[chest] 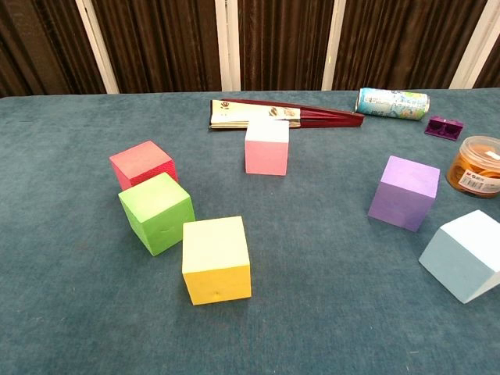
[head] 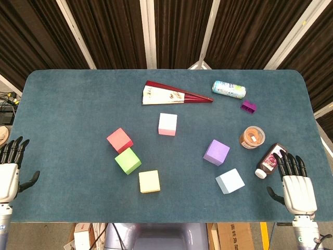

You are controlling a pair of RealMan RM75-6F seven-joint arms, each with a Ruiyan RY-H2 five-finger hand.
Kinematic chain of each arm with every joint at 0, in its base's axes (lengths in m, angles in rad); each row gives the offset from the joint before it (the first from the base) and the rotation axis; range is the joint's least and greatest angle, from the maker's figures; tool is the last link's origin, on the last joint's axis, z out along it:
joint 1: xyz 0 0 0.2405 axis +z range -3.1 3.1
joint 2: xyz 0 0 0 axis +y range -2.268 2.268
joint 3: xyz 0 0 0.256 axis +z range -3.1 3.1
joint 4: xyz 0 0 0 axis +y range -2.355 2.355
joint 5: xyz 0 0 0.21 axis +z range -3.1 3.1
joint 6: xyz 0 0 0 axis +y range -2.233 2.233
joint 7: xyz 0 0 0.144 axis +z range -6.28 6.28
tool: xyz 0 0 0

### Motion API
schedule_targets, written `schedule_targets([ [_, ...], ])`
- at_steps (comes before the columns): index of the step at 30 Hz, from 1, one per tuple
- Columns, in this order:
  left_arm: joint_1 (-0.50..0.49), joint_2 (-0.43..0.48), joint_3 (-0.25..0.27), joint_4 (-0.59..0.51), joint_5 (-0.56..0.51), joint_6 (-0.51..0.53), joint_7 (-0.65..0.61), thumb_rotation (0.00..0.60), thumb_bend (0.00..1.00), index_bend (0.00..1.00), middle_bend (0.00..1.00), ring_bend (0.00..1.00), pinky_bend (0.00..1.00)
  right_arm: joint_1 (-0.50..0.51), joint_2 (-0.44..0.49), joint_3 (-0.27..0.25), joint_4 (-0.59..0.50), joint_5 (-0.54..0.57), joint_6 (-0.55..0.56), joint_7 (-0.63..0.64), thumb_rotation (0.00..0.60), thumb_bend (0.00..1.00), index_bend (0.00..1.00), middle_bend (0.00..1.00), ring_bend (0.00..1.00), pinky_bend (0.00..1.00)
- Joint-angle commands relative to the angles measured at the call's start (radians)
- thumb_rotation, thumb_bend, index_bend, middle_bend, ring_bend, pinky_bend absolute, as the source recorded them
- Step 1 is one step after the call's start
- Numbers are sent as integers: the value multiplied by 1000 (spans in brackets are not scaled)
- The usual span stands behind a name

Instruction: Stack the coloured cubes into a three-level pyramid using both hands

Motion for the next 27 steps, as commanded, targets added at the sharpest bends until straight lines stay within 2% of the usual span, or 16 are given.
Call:
schedule_targets([
  [1,1,2,3,-2,2,0,1,600,354,45,0,0,0,0,0,-1,-1,-4,1,0,600,235,66,13,8,0],
  [6,5,0,6,-7,24,18,1,600,354,45,0,0,0,-3,6,-13,-1,-13,-5,-3,600,235,66,13,8,0],
  [17,1,10,12,0,26,2,-11,600,356,45,0,0,0,11,30,-25,-7,-24,-48,85,600,235,66,13,8,0],
  [22,16,20,18,-6,56,37,-37,600,357,45,0,0,0,24,40,-45,-43,-41,-92,206,600,234,66,13,8,0],
  [27,24,33,14,-9,43,43,-64,600,357,45,0,0,0,37,43,-62,-71,-58,-131,336,600,235,66,13,8,0],
])
